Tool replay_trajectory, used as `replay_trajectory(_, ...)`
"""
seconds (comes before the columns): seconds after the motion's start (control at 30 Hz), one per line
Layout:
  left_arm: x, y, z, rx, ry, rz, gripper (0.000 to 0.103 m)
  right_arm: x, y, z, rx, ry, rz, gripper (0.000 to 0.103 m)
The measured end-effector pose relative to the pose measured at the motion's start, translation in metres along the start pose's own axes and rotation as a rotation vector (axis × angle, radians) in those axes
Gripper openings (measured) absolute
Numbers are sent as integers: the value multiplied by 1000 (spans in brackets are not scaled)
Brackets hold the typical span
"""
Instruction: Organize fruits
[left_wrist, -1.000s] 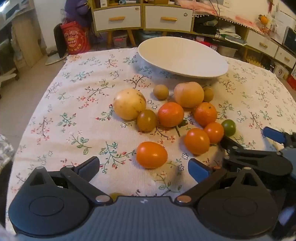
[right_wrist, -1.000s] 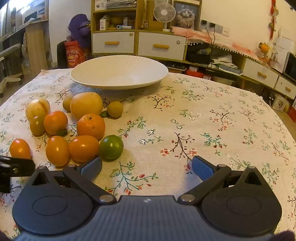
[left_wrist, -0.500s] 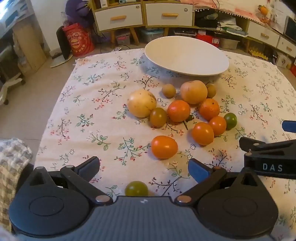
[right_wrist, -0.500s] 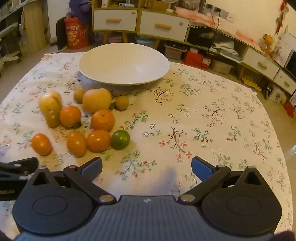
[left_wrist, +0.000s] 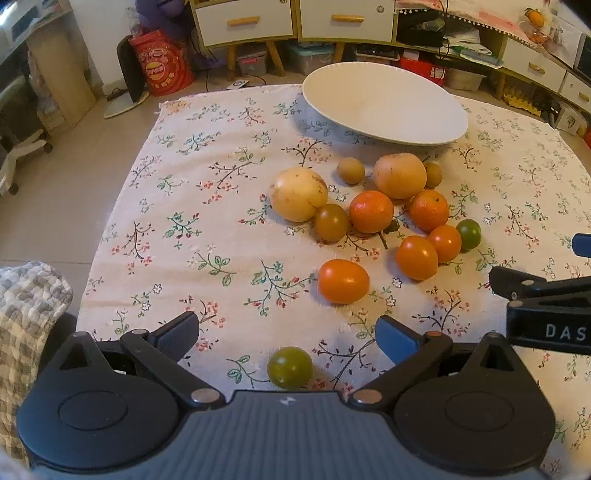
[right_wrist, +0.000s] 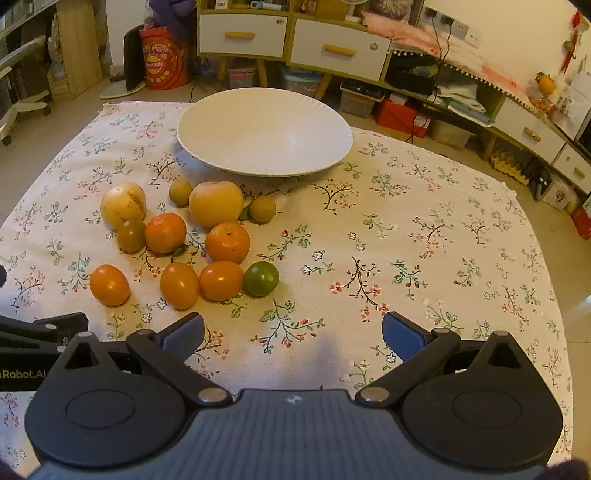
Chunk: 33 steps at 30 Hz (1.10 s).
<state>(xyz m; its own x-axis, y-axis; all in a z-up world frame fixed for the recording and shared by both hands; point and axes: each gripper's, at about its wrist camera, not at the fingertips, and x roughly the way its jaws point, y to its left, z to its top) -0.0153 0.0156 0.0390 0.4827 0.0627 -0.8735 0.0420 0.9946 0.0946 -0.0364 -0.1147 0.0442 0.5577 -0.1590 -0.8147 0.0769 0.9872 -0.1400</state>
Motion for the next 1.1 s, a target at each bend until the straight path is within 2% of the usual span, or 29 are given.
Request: replay_trajectory(1.1, 0, 0, -2, -8, 8, -12, 84, -5, -3, 1, 10, 8, 21, 103)
